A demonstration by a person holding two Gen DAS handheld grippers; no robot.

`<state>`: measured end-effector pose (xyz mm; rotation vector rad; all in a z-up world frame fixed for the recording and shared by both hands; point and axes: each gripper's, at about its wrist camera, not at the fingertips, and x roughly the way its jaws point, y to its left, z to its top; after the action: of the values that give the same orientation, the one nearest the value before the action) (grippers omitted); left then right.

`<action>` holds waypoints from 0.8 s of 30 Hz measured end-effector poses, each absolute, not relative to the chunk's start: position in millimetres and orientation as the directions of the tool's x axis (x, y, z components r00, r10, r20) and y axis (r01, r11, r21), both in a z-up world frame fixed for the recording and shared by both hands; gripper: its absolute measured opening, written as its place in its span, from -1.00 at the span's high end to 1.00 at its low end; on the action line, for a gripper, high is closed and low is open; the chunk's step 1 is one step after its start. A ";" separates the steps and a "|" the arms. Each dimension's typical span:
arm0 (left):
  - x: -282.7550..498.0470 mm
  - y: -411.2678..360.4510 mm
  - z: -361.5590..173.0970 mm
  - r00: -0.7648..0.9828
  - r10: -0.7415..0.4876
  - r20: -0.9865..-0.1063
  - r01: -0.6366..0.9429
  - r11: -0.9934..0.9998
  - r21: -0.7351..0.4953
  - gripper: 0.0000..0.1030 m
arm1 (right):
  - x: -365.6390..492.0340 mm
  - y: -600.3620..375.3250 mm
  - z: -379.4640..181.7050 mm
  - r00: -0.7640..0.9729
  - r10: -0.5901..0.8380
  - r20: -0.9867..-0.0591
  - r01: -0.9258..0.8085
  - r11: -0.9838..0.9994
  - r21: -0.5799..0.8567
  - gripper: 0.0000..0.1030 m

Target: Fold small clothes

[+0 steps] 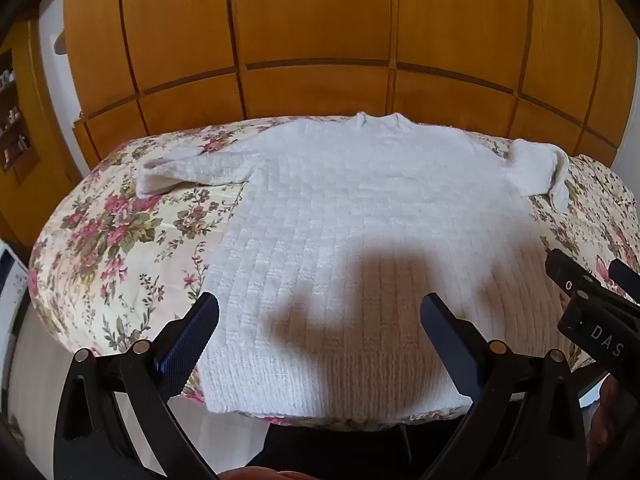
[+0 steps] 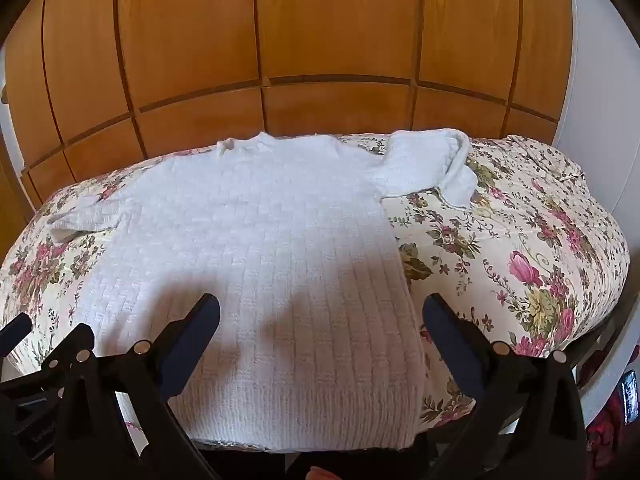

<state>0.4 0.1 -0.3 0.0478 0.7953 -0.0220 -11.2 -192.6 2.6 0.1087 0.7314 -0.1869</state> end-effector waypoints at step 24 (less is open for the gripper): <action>-0.6 -0.7 -13.4 0.681 -0.011 -0.733 0.046 0.999 0.028 -0.94 | -8.1 -193.0 -5.3 0.713 -0.116 -0.692 0.195 0.980 0.037 -0.96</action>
<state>-0.6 -0.7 -13.4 0.0457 0.8217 -0.0318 -8.1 -193.0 -5.3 0.1099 0.7585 -0.1731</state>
